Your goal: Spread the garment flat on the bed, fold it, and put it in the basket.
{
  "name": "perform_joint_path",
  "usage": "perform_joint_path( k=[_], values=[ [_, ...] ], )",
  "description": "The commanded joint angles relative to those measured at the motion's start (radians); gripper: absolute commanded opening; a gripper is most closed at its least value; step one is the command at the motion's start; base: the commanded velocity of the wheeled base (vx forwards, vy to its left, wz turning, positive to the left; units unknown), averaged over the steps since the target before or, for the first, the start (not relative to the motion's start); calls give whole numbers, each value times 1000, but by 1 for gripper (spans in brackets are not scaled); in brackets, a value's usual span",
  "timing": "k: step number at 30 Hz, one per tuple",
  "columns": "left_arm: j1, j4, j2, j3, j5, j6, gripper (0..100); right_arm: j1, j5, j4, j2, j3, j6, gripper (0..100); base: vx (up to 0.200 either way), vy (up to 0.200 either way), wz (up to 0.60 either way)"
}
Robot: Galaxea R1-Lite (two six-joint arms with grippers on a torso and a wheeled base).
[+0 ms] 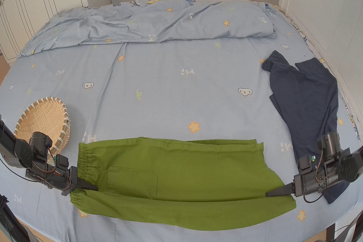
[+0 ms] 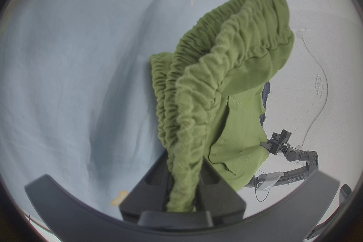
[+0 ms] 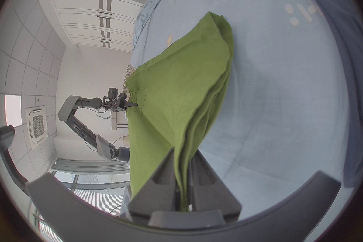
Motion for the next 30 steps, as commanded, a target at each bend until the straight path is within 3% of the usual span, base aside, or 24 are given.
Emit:
perform_joint_path(
  k=[1,11,13,16,22,23,26,30],
  values=[
    [11,-11,-6,41,4,12,0,4,2,-73,50,87,-6,100,0,0,0],
    [28,22,-55,47,45,70,0,-16,5,-103,44,91,-1,100,0,0,0],
    [73,67,-126,30,107,87,0,-42,5,-110,22,77,2,100,0,0,0],
    [119,121,-184,-14,128,88,0,-51,2,-114,-51,50,19,100,0,0,0],
    [211,328,-233,-142,150,205,0,-42,-5,-100,-218,-62,168,100,0,0,0],
    [212,335,-233,-146,153,208,0,-42,-5,-100,-222,-67,171,100,0,0,0],
    [203,533,-230,-271,280,249,0,-27,-5,-36,-274,-197,249,100,0,0,0],
    [165,674,-245,-383,301,246,0,-14,-7,73,-323,-286,260,100,0,0,0]
  ],
)
